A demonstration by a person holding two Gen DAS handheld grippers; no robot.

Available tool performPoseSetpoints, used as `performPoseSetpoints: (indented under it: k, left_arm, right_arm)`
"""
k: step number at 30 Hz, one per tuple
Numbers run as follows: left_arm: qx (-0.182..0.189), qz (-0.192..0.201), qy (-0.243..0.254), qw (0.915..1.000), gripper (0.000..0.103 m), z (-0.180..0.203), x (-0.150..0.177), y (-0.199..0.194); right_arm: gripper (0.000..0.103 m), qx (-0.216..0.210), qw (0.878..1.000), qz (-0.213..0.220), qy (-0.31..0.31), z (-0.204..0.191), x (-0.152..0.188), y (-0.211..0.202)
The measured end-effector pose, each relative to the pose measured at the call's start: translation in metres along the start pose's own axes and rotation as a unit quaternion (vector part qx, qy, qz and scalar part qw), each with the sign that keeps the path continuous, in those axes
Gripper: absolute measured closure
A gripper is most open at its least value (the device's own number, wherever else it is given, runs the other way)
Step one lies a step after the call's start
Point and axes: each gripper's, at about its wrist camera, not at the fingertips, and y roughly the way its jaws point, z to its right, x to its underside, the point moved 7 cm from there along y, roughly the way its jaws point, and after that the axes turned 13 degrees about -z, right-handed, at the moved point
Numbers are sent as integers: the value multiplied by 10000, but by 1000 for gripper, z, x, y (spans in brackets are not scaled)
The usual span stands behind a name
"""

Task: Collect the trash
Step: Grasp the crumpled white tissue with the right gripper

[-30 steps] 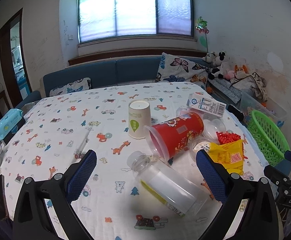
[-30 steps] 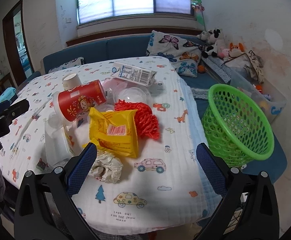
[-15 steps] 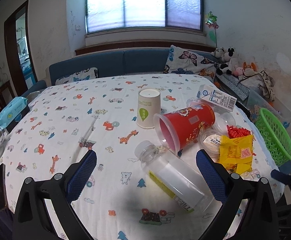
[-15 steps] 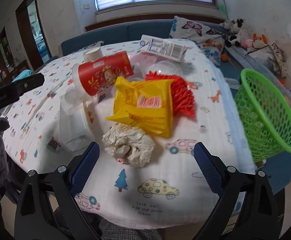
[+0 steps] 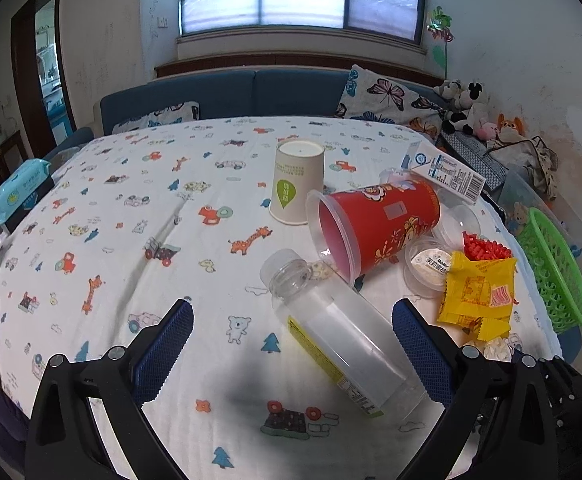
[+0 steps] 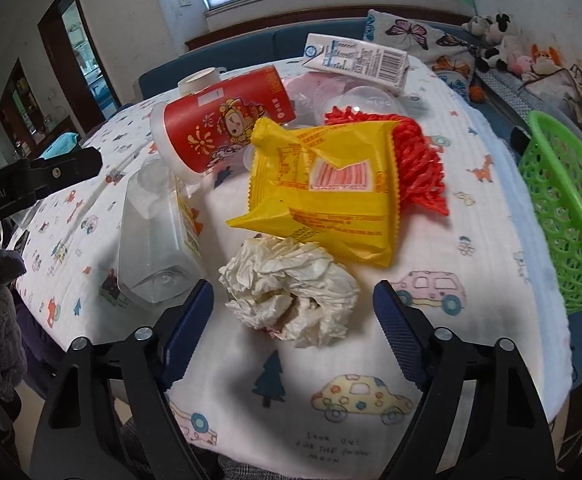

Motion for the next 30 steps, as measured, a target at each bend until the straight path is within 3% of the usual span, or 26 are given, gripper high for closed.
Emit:
performPoseSetpoints:
  k: [10,22,24,26,30]
  left_arm:
    - [153,-625,-365,9973,6,6,4,34]
    - [83,-989,-635,9930,8,21,-5,63]
    - [118,-1066,-686,9919,9,22,-5,68]
    - [141,-1121,-725,9910,20,22,-6,73]
    - [255,-1227,-838,9886,28,20,-6,81]
  right_arm:
    - [42,-144,9999,-15,-76,5,1,2]
    - [46,-402,9986,48,-328,10,15,-18]
    - [46,-438,9982,68,-398,10,18,-23]
    - [46,-436,9981,89,-434,11,20,-28]
    - [46,-479,9977,156,-455,13,22,-38]
